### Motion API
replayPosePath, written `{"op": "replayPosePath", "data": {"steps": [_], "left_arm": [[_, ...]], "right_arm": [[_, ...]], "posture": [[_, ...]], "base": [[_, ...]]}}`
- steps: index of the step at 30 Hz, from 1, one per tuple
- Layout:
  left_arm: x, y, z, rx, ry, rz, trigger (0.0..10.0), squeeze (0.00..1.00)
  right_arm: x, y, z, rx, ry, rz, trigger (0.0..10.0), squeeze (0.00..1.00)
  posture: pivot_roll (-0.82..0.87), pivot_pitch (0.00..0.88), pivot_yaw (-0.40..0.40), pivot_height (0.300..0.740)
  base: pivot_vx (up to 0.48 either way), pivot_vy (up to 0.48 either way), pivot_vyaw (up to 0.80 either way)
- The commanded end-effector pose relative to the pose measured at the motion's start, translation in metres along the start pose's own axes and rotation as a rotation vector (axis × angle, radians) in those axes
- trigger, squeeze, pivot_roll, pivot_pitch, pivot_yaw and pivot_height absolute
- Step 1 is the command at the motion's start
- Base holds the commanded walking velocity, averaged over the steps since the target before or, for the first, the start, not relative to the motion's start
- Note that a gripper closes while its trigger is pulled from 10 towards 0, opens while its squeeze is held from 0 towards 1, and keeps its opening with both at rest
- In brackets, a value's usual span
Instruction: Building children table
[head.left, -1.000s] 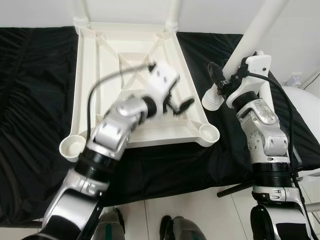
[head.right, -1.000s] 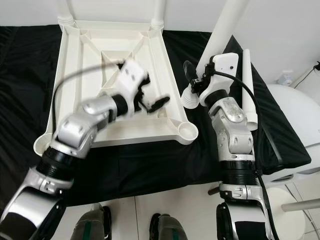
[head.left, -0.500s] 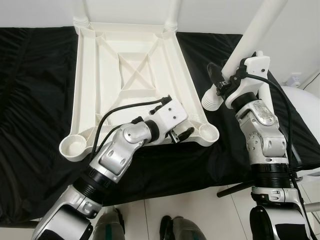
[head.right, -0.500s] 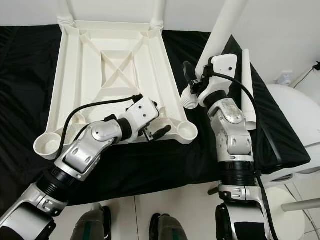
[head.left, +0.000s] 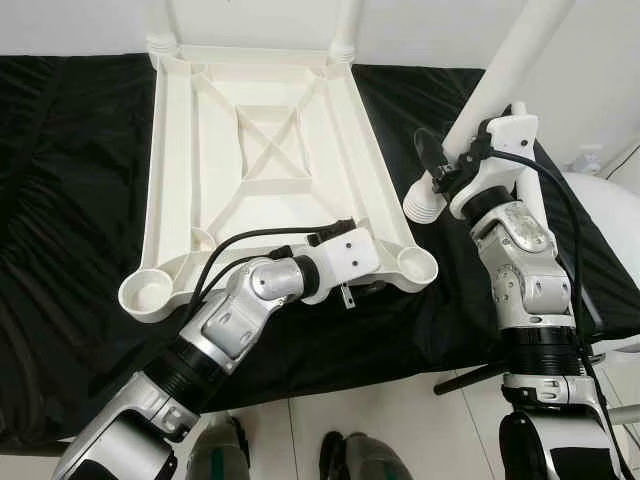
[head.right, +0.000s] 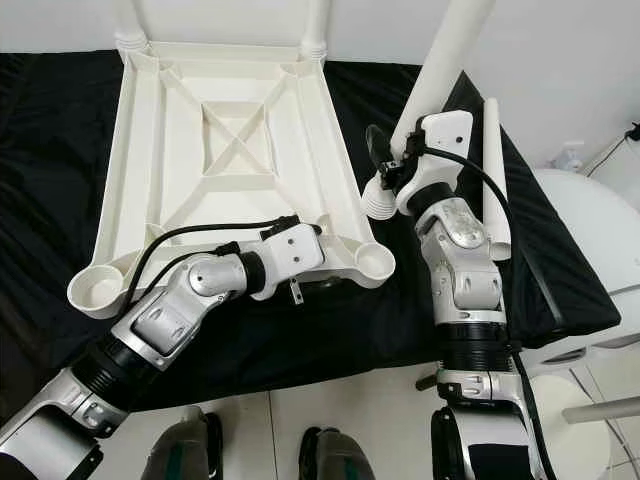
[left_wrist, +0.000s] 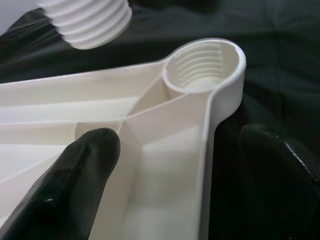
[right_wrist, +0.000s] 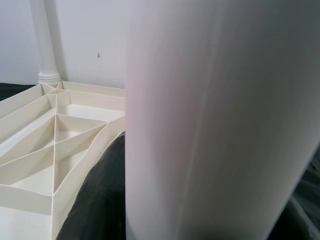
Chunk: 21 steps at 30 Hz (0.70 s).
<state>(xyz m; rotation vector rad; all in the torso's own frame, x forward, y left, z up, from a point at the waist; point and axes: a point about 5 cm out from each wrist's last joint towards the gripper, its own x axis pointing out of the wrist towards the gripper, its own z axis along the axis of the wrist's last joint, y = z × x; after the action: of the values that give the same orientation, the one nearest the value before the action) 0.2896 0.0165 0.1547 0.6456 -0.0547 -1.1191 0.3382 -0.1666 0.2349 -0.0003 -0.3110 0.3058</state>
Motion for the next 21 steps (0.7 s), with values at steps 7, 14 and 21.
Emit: {"op": "replayPosePath", "data": {"steps": [7, 14, 21], "left_arm": [[0.012, -0.009, -0.019, 0.018, 0.136, -0.046, 10.0, 0.00], [0.014, -0.005, -0.022, 0.011, 0.168, -0.048, 10.0, 0.00], [0.013, 0.003, -0.013, -0.010, 0.137, -0.085, 0.0, 0.00]], "right_arm": [[0.001, 0.001, 0.004, -0.016, -0.019, 0.013, 10.0, 0.00], [0.001, 0.003, 0.003, -0.022, -0.021, 0.020, 10.0, 0.00], [0.000, 0.003, 0.002, -0.025, -0.020, 0.017, 10.0, 0.00]], "posture": [[0.03, 0.062, -0.098, 0.740], [0.02, 0.053, -0.093, 0.740], [0.03, 0.060, -0.087, 0.740]], "base": [[0.000, 0.000, 0.00], [0.000, 0.000, 0.00], [0.000, 0.000, 0.00]]}}
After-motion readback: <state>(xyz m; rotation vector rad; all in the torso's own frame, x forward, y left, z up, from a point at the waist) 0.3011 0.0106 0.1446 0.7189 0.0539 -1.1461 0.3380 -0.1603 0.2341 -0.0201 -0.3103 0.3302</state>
